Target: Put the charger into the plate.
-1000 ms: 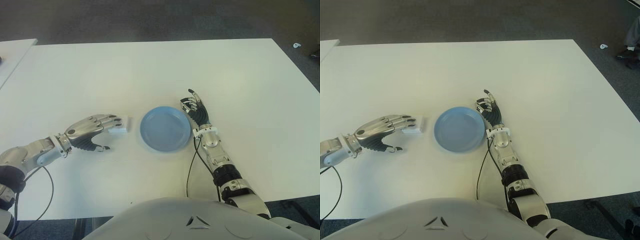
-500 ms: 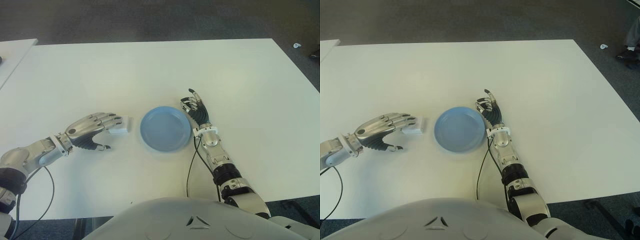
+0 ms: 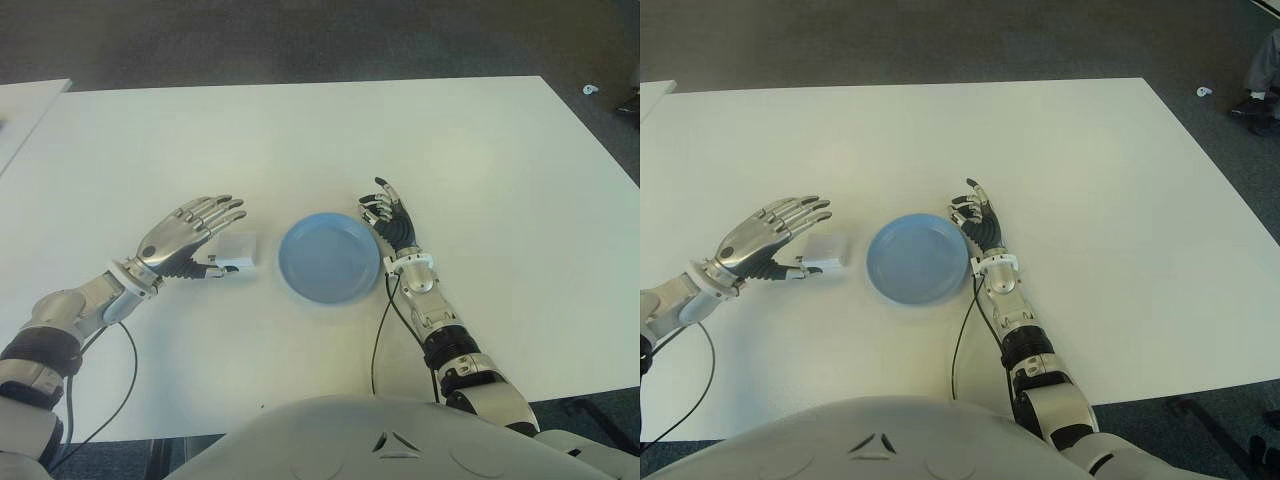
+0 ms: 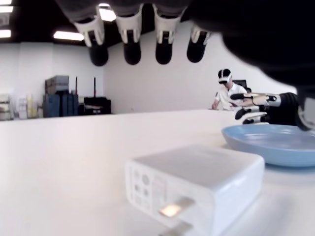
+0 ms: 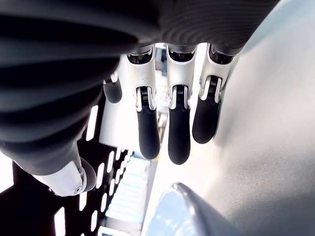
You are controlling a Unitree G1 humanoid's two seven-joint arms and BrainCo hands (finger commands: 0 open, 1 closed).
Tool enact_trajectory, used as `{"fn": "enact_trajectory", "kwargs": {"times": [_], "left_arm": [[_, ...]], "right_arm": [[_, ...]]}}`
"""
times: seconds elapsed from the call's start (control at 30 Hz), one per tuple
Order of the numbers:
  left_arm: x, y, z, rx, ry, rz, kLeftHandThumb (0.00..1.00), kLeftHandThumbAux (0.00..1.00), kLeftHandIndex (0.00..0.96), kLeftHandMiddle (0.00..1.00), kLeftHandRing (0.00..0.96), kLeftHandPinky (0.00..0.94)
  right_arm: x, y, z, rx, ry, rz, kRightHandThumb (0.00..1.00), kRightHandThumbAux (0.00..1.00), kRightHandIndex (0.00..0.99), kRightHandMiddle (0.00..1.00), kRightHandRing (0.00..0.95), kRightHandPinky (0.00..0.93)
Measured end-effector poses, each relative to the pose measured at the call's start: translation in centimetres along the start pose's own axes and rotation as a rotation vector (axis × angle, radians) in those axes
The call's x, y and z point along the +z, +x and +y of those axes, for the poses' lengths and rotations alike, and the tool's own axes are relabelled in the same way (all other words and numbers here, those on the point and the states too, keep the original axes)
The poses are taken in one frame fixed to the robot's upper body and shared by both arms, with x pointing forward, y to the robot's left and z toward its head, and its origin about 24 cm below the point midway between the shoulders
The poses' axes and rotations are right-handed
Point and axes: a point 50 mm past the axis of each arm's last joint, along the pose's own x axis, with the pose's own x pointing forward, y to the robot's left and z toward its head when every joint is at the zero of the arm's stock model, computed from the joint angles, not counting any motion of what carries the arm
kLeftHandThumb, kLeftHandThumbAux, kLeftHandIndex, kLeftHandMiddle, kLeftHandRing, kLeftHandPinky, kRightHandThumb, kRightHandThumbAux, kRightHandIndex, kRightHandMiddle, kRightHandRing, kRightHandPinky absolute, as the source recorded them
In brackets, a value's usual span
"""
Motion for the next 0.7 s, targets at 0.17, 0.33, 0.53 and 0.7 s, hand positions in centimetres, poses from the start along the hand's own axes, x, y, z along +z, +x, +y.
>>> {"fn": "enact_trajectory", "kwargs": {"times": [0.17,0.33,0.53,0.7], "left_arm": [[-0.2,0.6,-0.5,0.084,0.089,0.033,0.246,0.240,0.000,0.000,0.000,0.000],[0.1,0.9,-1.2,0.140,0.128,0.056,0.252,0.227,0.000,0.000,0.000,0.000],[0.5,1.2,-2.4,0.175,0.130,0.085,0.250,0.202,0.000,0.000,0.000,0.000],[0.6,1.4,-2.9,0.191,0.132,0.099,0.236,0.182,0.000,0.000,0.000,0.000]], "right_arm": [[0.0,0.1,0.0,0.001,0.001,-0.002,0.000,0.655,0.072,0.376,0.404,0.314],[0.0,0.1,0.1,0.003,0.001,-0.005,0.000,0.643,0.064,0.371,0.402,0.314],[-0.1,0.1,0.2,0.006,-0.001,-0.009,0.000,0.633,0.055,0.365,0.402,0.319],[-0.1,0.3,0.2,0.009,-0.002,-0.011,0.000,0.637,0.051,0.365,0.405,0.323]]}}
